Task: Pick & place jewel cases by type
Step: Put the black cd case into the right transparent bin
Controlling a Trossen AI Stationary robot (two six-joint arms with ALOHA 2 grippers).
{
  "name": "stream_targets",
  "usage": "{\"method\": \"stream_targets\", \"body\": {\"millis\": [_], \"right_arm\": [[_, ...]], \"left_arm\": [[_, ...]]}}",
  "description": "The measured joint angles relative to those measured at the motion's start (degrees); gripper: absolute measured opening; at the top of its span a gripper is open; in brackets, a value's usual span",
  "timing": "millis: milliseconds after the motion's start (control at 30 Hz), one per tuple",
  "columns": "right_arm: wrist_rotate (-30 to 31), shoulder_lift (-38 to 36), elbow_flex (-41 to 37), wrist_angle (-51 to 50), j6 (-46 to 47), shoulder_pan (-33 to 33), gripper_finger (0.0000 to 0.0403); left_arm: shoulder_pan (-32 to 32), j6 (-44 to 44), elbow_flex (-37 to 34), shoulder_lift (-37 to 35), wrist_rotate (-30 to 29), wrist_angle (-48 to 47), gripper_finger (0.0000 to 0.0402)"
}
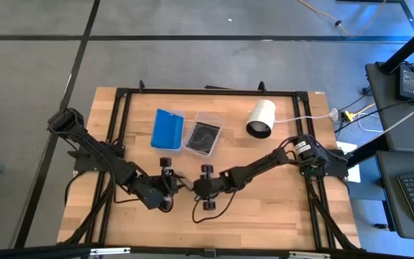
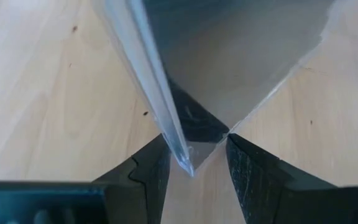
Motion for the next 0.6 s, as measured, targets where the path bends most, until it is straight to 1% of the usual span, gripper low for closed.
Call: {"method": "stream_targets", "body": {"millis": [200,367,600], "right_arm": [[0.36,0.01,-0.02,-0.02,1.04,0.22,0.0159],[0.40,0.01,-0.04,-0.07,3.16,0.20,0.0159],[0.51,0.01,-0.07,-0.39,5.86,0.17,0.0159]], "left_arm": [[-0.03,1.33,0.00,0.00,-0.16,0.10,0.0125],[0.07,0.26,-0.06,0.11,-2.28,0.26,0.0125],[0.69,-0.05,-0.09,0.11,-1.99,0.71,0.0125]]}}
